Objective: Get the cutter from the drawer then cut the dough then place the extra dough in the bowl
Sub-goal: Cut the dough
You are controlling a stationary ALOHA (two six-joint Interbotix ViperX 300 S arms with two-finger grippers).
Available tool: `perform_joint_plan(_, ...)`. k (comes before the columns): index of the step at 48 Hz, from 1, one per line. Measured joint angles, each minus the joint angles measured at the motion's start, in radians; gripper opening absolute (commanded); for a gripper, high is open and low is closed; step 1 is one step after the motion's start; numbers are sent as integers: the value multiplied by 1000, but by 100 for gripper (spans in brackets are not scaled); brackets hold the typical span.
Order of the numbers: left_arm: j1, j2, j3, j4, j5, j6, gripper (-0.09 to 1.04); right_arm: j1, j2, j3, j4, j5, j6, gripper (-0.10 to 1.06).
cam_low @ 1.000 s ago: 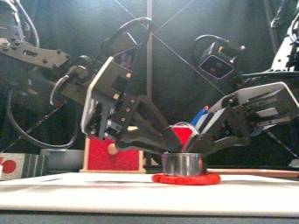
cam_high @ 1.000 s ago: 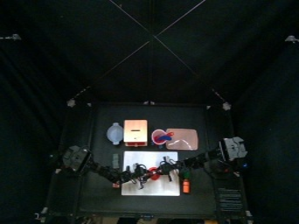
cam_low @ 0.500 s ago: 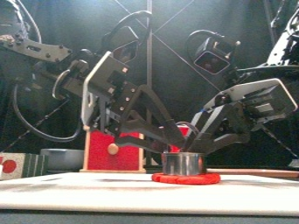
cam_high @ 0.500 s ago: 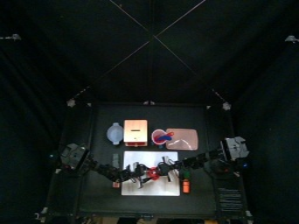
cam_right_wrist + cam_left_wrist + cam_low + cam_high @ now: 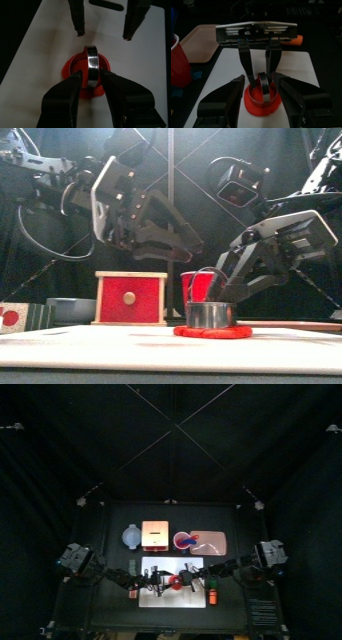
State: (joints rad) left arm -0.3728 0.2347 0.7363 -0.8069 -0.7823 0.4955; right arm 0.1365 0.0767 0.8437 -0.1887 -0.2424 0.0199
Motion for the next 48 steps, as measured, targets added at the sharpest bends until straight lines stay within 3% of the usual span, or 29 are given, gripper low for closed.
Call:
perform_joint_plan(10, 2, 26, 8, -17, 6, 0, 64, 0, -17, -55, -21, 117, -2, 74)
perform_joint_plan(31, 3, 110, 5, -80, 31, 0, 63, 3, -46, -126, -32, 278, 2, 74)
perform_joint_plan(48, 6, 132, -25, -78, 34, 0, 62, 25, -48, -135, -51, 313, 6, 74)
